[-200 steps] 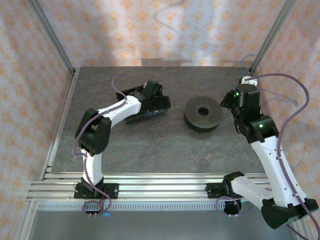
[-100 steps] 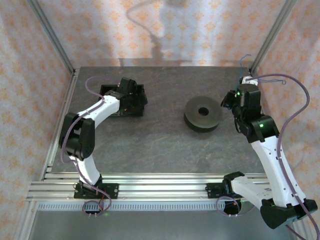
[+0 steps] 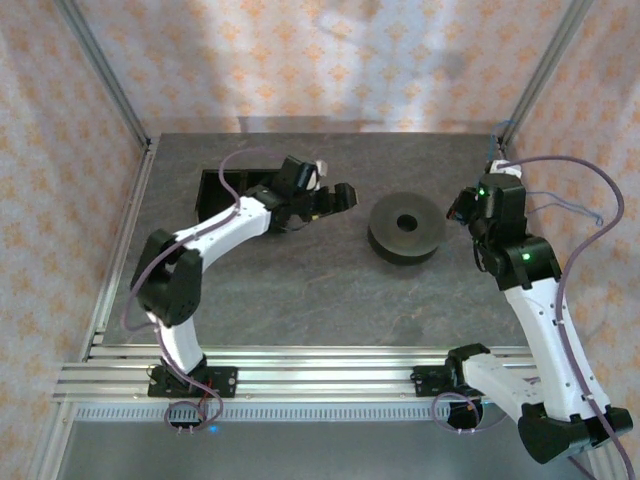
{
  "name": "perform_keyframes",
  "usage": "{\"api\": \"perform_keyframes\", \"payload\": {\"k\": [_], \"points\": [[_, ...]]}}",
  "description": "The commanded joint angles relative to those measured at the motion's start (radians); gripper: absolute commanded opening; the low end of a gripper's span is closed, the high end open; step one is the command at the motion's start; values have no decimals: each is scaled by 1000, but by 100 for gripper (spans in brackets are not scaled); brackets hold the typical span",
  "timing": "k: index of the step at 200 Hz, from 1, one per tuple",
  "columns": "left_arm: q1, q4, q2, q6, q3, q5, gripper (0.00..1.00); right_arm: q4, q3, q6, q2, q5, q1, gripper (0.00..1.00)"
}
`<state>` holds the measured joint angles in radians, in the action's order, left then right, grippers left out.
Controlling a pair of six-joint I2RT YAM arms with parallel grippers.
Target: Wrap the cables
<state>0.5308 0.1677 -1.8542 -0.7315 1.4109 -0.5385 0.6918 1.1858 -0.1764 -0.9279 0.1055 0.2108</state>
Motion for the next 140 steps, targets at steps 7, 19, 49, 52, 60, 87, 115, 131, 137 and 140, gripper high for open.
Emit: {"api": "perform_keyframes", "payload": {"k": [7, 19, 49, 52, 60, 87, 115, 131, 137, 140], "points": [[35, -272, -184, -208, 59, -180, 86, 12, -18, -12, 20, 0, -12, 0], [43, -323, -233, -253, 76, -186, 84, 11, -20, -12, 24, -2, -16, 0], [55, -463, -346, -363, 108, -202, 81, 10, -27, -15, 32, -6, -22, 0], [56, -479, -356, -374, 110, -204, 80, 11, -26, -16, 32, -6, -23, 0], [59, -516, -375, -403, 115, -210, 77, 11, -27, -16, 32, -10, -24, 0], [80, -612, -417, -474, 136, -228, 64, 11, -31, -18, 35, -15, -27, 0], [96, -670, -439, -521, 141, -241, 42, 6, -35, -25, 35, -24, -28, 0], [97, -719, -436, -552, 121, -241, 26, 3, -38, -28, 36, -29, -30, 0], [97, -724, -433, -556, 116, -239, 20, 4, -40, -29, 35, -30, -30, 0], [97, -726, -431, -554, 113, -239, 17, 4, -40, -29, 35, -31, -30, 0]]}}
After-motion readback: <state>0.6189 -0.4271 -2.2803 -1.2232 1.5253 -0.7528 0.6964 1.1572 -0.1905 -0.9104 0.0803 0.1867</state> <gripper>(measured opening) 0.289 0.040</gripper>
